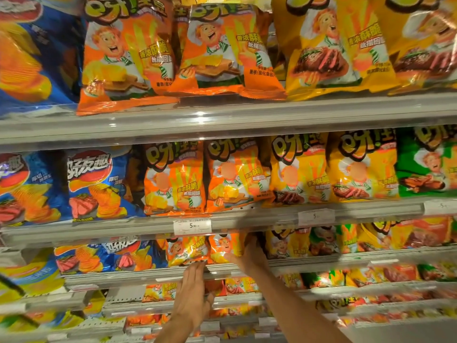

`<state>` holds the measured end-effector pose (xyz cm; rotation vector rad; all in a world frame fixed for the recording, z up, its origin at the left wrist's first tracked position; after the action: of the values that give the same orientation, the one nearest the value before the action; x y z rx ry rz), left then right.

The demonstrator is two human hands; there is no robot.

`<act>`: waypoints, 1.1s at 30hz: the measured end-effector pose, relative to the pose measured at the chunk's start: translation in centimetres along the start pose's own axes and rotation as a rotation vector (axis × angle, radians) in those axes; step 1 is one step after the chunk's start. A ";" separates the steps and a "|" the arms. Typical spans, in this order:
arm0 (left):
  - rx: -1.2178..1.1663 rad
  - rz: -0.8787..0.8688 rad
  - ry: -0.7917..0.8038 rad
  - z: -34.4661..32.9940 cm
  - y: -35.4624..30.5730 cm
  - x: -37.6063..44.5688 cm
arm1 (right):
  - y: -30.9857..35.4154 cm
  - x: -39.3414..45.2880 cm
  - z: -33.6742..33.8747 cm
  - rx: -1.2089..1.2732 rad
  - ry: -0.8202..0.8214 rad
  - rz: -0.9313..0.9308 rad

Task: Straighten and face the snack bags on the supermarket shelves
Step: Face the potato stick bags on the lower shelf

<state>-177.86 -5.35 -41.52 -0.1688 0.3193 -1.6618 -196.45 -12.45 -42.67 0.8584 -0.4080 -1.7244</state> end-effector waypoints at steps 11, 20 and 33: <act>-0.088 0.110 -0.192 -3.4 -6.0 -0.5 | -7.8 -6.4 6.7 0.272 -0.212 0.193; -0.564 -0.026 -0.250 -4.9 -23.3 0.4 | -22.6 -7.1 22.1 0.487 -0.448 0.034; -0.658 0.296 -0.262 -7.5 -33.3 4.5 | -34.3 -3.7 33.9 0.421 -0.415 -0.047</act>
<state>-212.17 -6.03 -38.79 -0.7859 0.6502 -1.1768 -243.79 -2.81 -40.86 0.8016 -1.0644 -1.8934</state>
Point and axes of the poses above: each hand's wrist, its own x-axis towards the middle knuckle, its own z-axis out of the back of the hand, y = z × x, the point moved 10 cm from there along x, towards the middle knuckle, and after that the axes turned 2 degrees about x, right-handed, at the moved point
